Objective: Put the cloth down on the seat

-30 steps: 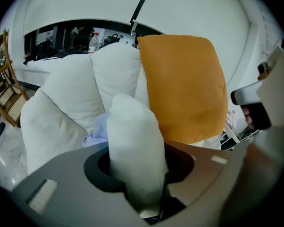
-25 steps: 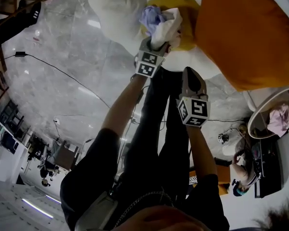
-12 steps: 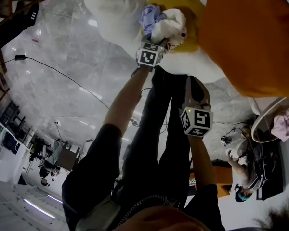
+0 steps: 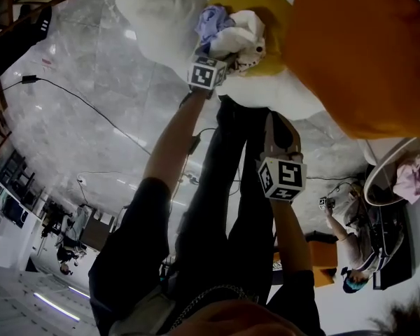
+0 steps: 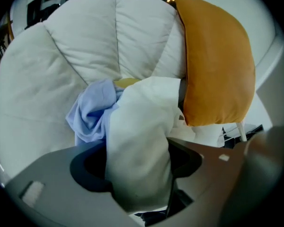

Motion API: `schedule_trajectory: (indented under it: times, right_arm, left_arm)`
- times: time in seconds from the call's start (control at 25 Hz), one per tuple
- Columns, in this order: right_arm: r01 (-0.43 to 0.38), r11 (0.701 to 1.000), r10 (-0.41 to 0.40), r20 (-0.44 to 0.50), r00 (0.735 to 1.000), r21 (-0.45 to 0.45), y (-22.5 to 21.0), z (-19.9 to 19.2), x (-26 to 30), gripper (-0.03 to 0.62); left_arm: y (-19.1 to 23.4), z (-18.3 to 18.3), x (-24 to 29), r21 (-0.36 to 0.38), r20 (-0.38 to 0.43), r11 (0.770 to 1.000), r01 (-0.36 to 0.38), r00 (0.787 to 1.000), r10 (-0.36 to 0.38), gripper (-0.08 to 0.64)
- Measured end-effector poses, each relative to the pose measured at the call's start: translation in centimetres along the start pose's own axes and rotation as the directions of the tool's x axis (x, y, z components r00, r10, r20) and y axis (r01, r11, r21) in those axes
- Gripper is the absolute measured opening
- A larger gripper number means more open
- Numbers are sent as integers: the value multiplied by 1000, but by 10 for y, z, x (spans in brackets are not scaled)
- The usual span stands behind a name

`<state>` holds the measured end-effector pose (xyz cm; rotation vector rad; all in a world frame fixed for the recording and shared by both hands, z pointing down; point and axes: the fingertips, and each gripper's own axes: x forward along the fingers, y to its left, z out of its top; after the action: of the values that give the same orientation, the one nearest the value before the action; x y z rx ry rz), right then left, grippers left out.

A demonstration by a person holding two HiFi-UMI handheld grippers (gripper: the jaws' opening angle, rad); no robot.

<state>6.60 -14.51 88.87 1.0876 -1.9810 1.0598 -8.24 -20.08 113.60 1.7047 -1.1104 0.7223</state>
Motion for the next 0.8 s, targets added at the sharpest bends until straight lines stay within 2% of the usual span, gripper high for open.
schedule_trajectory:
  times: [0.08, 0.2, 0.48, 0.64, 0.8]
  right_arm:
    - [-5, 1000, 5, 0, 1000, -3, 0, 1, -2, 3]
    - [-16, 1000, 16, 0, 1000, -14, 4, 6, -8, 3]
    - [-54, 997, 55, 26, 998, -62, 23, 30, -30, 3]
    - [-73, 993, 76, 24, 997, -88, 30, 42, -52, 2]
    - [-99, 984, 102, 12, 995, -148, 38, 56, -79, 2]
  left_arm:
    - [0, 6, -12, 25, 35, 999, -36, 999, 35, 347]
    - [-5, 14, -34, 37, 79, 996, -82, 994, 79, 350]
    - [-31, 29, -85, -19, 165, 997, -78, 983, 80, 343]
    - [-59, 36, -126, -39, 198, 996, -74, 977, 81, 306]
    - [-89, 41, -171, -2, 211, 997, -74, 975, 73, 210]
